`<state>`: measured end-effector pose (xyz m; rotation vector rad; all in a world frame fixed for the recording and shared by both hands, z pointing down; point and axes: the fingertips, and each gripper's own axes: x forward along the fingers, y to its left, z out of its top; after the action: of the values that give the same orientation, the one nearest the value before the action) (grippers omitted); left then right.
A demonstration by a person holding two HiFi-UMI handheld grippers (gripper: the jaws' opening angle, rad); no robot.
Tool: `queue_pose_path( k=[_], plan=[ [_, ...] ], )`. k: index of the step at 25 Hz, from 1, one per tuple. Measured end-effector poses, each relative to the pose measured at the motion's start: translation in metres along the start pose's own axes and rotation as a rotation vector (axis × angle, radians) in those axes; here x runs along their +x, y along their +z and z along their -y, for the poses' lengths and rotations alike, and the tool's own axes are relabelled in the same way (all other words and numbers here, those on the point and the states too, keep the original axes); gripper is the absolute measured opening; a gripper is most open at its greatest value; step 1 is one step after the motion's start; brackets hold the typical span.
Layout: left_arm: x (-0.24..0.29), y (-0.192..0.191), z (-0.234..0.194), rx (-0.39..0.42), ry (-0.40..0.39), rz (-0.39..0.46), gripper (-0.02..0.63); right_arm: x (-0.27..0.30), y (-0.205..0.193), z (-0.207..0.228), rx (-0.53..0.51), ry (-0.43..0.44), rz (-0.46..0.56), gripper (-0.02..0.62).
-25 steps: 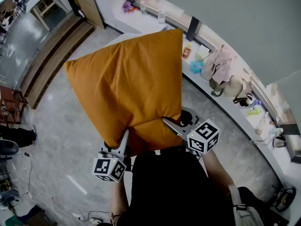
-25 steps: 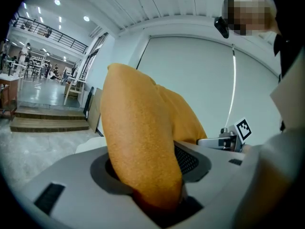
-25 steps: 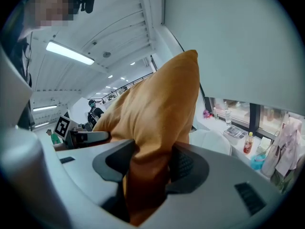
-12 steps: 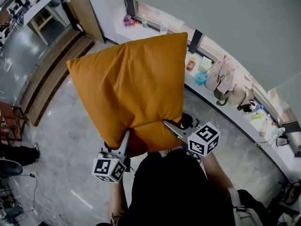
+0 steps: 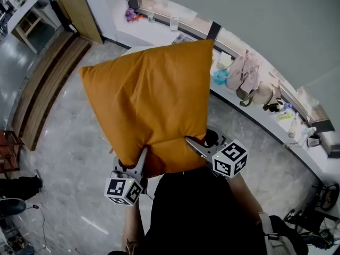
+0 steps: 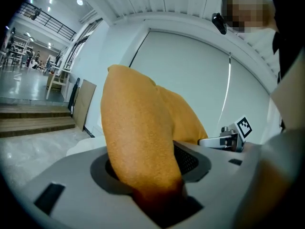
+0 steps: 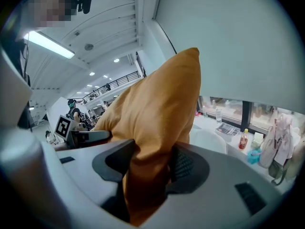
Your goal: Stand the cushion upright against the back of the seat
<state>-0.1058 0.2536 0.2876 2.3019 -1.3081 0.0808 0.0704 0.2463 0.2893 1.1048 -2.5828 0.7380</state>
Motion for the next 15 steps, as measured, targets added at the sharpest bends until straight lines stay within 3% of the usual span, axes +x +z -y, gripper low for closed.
queue_pose_path(
  k=[6,15],
  plan=[
    [0.023,0.001,-0.005,-0.013,-0.024,-0.024,0.252,0.006,0.005,0.017,0.016,-0.023,-0.007,0.227],
    [0.056,0.031,-0.027,-0.009,0.062,-0.003,0.258,0.049,0.04,0.05,-0.008,0.062,0.007,0.227]
  ],
)
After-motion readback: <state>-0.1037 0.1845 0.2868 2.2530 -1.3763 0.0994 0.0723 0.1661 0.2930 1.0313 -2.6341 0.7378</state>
